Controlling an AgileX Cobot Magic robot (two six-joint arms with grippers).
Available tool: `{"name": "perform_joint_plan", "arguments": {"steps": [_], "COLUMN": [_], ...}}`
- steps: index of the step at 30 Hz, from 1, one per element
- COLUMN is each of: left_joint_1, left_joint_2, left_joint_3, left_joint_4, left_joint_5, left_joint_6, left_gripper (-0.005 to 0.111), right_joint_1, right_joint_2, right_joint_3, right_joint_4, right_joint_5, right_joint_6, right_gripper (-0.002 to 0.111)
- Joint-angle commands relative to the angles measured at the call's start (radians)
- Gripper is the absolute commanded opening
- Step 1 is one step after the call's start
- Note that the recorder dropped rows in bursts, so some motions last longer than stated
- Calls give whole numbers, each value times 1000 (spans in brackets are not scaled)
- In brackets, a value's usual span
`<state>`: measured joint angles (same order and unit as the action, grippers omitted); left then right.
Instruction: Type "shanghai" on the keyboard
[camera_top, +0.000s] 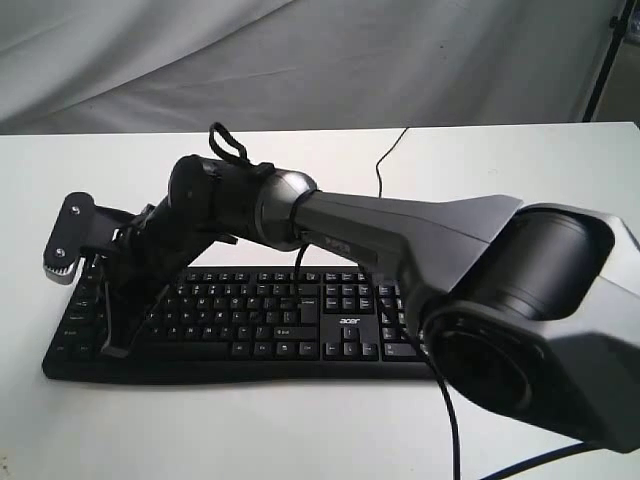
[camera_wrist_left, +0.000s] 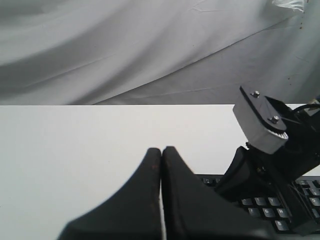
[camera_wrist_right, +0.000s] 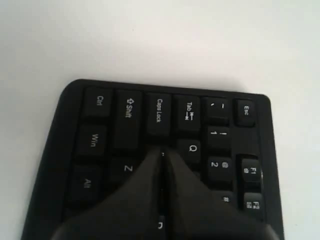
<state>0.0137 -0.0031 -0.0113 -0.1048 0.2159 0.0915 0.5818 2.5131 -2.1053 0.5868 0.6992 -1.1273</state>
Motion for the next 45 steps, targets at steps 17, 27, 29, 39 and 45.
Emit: {"name": "perform_joint_plan", "arguments": {"steps": [17,27,29,39,45], "left_joint_1": [-4,-4,-4,-4,-4], "left_joint_2": [3,3,3,3,3], "left_joint_3": [1,1,1,1,1], "left_joint_4": [-4,-4,-4,-4,-4], "left_joint_5": [-3,-3,-3,-3,-3], "left_joint_6": [-1,-1,-1,-1,-1], "left_gripper": [1,1,1,1,1], "right_joint_1": [-3,-13,-24,-63,-65], "right_joint_2": [-65,-65,-65,-65,-67], "right_joint_3": [-3,-3,-3,-1,-1], "right_joint_4": [-59,-98,-97,-167,-188], "right_joint_5": [90,114,138,248,265], "right_joint_6": [29,64,64,122,142], "right_gripper": [0,0,0,0,0]}}
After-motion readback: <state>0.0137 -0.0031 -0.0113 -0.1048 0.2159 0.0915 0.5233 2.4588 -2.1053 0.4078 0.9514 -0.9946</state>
